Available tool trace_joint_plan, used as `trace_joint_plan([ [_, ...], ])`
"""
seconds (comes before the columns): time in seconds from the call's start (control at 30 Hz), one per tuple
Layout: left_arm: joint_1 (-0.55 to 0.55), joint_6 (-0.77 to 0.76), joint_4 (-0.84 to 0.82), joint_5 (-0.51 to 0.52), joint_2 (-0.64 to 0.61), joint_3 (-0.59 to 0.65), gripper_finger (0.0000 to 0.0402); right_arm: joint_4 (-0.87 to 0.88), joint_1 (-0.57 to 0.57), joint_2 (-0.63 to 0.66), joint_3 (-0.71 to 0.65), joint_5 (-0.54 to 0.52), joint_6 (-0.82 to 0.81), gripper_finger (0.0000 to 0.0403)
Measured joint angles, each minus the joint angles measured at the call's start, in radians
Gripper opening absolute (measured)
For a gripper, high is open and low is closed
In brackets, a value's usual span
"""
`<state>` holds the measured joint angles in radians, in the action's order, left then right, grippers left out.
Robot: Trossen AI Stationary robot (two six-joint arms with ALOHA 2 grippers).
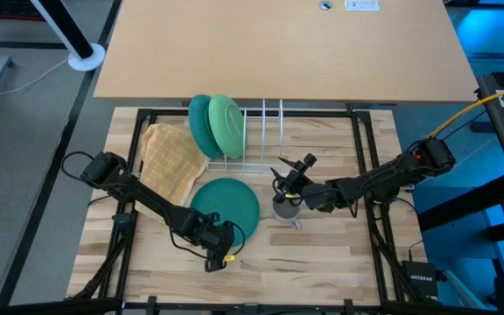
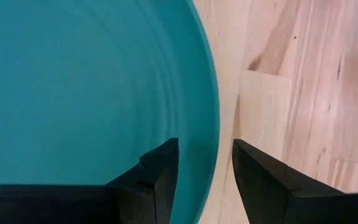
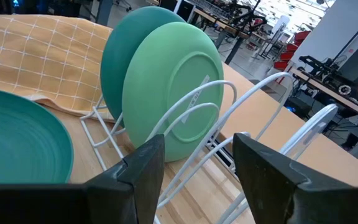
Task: Sort dishes
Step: Put the blue plate into the dish rack
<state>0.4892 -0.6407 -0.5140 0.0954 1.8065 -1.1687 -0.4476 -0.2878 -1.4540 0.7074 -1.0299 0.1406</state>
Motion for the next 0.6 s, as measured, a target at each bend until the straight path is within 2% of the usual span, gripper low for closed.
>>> trace_joint_plan([
  [0.3,0.0,0.04,-0.003,0.028,0.011,0.0,0.0135,0.001,0.0,0.0,0.0,-0.007,0.0,0.0195],
  [0.43,0.0,0.04,-0.001,0.028,0.011,0.0,0.0107,0.0,0.0,0.0,0.0,-0.007,0.007,0.0195],
  [0.6,0.0,0.04,-0.001,0.028,0.011,0.0,0.005,0.0,0.0,0.0,0.0,-0.009,0.025,0.0195],
])
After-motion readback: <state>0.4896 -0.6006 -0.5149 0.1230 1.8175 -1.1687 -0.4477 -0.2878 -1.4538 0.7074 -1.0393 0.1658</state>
